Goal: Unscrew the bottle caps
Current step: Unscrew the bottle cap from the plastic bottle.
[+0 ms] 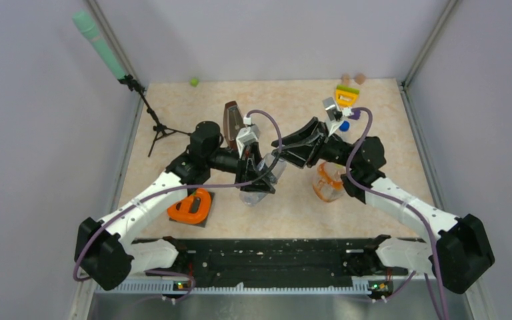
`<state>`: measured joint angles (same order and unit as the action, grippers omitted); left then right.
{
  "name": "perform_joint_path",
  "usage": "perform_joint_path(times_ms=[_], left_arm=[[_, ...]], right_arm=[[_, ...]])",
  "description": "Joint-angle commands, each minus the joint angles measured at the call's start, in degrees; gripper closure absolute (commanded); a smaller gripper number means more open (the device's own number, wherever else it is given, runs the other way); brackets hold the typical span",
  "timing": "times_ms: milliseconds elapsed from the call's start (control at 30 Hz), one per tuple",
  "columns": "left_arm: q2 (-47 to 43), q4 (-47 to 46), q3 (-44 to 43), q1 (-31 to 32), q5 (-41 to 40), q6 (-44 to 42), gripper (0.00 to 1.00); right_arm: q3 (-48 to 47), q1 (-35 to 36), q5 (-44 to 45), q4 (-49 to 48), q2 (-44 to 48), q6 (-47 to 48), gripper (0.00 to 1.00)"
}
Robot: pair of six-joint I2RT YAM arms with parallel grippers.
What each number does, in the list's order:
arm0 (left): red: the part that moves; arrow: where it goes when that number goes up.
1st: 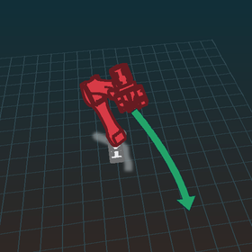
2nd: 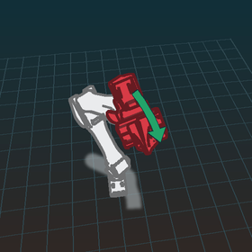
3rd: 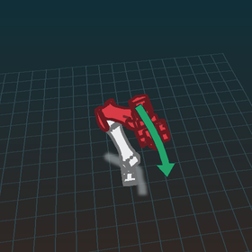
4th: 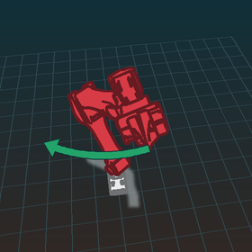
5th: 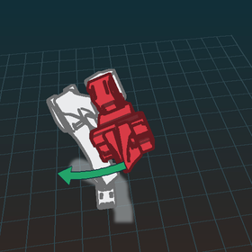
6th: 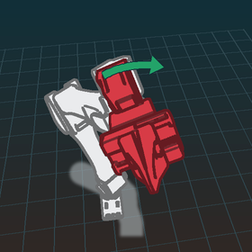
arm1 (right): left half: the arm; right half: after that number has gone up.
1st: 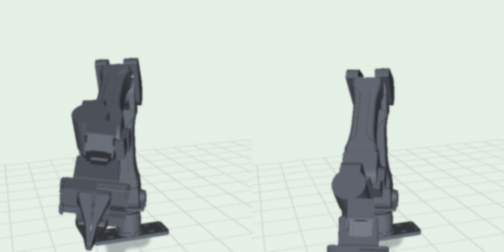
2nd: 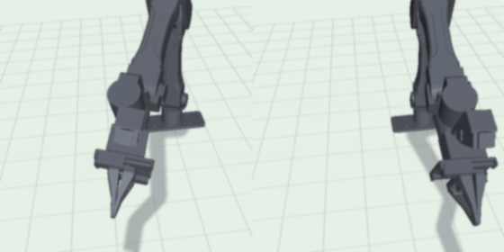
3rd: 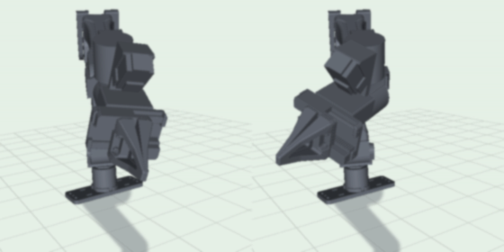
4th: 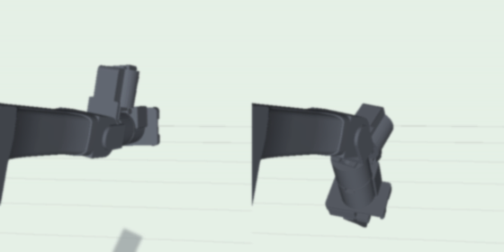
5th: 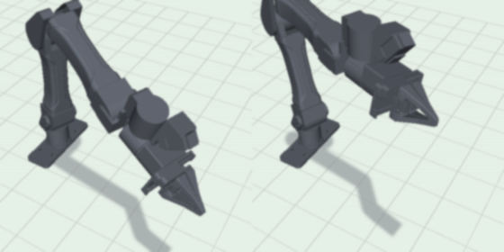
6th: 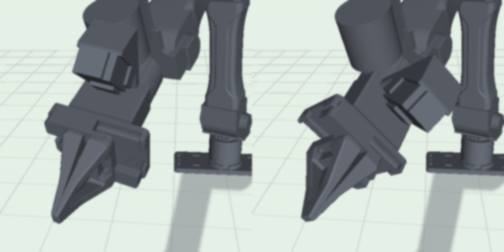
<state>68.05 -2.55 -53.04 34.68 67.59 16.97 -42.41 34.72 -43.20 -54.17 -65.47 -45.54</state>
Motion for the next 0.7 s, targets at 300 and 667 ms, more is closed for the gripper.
perform_joint_path(times_ms=[300, 667], left_arm=[[0.21, 5.65, -2.11, -0.05, -2.63, -5.36, 1.0], [0.09, 7.1, -3.04, -0.04, -7.95, -6.26, 1.0]], right_arm=[[2.18, -0.92, 9.78, 6.13, 5.61, 4.08, 1.0], [2.27, -0.98, 13.2, 10.93, 7.06, 6.08, 1.0]])
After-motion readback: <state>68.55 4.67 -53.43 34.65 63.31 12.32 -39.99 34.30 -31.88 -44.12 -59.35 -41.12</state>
